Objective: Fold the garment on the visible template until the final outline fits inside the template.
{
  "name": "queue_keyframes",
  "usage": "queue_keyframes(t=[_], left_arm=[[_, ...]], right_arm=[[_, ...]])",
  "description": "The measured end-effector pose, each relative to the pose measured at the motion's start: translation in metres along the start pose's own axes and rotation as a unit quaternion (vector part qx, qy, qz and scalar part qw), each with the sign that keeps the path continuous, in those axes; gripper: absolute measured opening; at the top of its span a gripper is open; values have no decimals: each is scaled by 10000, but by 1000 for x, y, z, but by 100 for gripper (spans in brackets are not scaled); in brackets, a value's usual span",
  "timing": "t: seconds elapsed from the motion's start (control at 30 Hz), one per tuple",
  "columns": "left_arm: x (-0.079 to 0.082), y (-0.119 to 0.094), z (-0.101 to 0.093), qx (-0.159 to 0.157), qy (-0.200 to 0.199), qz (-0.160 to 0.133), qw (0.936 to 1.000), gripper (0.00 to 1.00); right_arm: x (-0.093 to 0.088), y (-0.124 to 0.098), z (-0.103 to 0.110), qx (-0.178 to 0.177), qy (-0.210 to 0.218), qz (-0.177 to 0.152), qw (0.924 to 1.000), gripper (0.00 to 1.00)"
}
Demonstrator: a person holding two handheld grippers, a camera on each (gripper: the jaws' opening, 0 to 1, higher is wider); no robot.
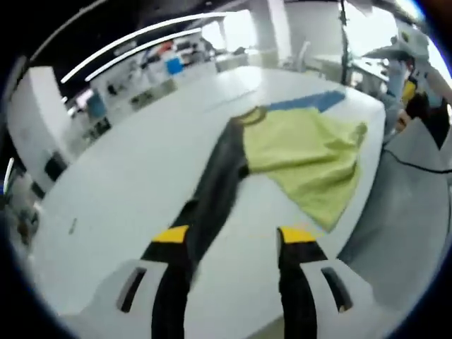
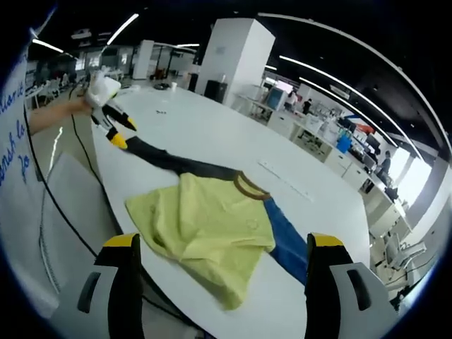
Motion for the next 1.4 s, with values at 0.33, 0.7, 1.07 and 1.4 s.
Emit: queue_keyframes(t=[0.33,0.7,1.07,1.4], left_arm=[[24,0,-28,-379,29,-379,9986,76],[58,-13,-60,-722,-206,-1008,9921,99],[82,-27,-90,-961,-354,-1433,9844,99],[85,-35,-112,-979,-291,-1497,9834,99]], right_arm=[[-9,-7,-7,-43,134,-49,9999,96],[-15,-9,-12,42,163,-125,9998,96],[-21,-18,-16,121,255,-241,9993,96],[-43,-21,-16,301,755,-402,9959,92]])
Point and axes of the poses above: the point that each gripper's makers call its tool centre point, and the gripper's own axes: y roughly forward along the fingers, z roughly to its left, x roughly out of its top, the point moved 4 cm from there along -y, roughly backward along the fingers, and after that the axes turned 3 degrees about -z, right-handed, at the moved point
